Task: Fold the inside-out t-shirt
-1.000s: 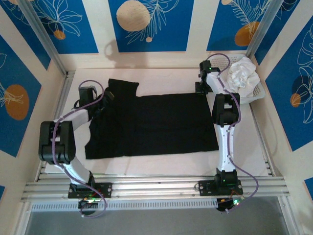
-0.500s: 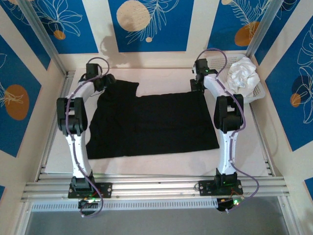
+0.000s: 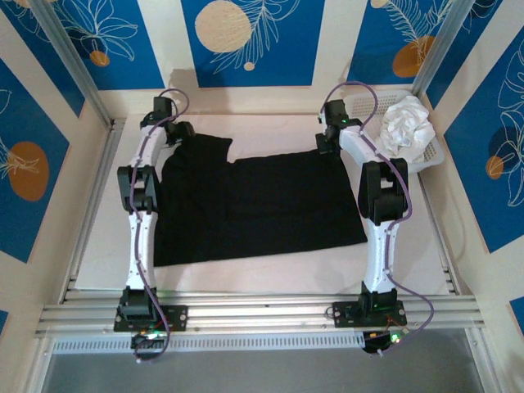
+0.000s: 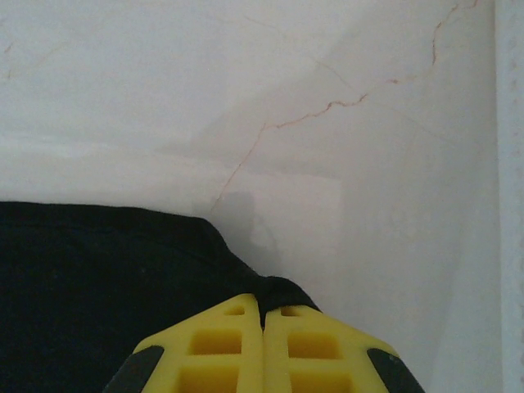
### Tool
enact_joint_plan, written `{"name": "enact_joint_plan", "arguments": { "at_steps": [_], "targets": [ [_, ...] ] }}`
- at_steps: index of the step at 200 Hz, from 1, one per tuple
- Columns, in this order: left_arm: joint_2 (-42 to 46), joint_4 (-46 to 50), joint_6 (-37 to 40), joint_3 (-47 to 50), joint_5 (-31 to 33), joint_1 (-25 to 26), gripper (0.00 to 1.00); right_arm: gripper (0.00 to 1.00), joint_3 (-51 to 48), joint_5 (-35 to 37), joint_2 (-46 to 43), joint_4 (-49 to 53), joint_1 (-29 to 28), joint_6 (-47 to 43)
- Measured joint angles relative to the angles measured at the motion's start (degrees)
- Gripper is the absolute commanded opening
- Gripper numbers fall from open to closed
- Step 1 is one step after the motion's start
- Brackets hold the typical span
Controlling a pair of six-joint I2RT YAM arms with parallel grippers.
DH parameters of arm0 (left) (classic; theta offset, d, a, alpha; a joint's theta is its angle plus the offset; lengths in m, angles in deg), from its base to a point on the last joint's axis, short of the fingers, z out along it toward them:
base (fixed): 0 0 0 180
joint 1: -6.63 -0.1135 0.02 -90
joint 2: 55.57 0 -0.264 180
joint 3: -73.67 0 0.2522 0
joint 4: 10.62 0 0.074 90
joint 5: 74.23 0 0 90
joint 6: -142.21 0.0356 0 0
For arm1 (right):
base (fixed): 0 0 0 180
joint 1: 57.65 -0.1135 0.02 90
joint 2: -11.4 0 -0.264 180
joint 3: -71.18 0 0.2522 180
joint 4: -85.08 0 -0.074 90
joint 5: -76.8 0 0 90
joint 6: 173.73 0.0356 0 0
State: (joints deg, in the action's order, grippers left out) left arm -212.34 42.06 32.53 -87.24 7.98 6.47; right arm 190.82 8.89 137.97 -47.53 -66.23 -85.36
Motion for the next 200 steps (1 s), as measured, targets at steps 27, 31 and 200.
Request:
{"name": "enact_joint_plan", "arguments": {
  "at_steps": [27,31,200],
  "targets": [
    [-1.33,1.01,-0.31,-3.23,-0.11,0.24,0.4,0.0,-0.68,0.02,-0.02,-0.24,-0.07,-0.02],
    [-1.62,1.01,-0.11,-3.74,-0.24,0.31,0.38,0.0,-0.76,0.02,-0.02,-0.24,-0.11,-0.02],
    [-3.17,2.16,-2.56,-5.4,0.66,1.25,0.0,0.0,-2.56,0.11,-1.97,-1.25,0.2,-0.11]
  ]
}}
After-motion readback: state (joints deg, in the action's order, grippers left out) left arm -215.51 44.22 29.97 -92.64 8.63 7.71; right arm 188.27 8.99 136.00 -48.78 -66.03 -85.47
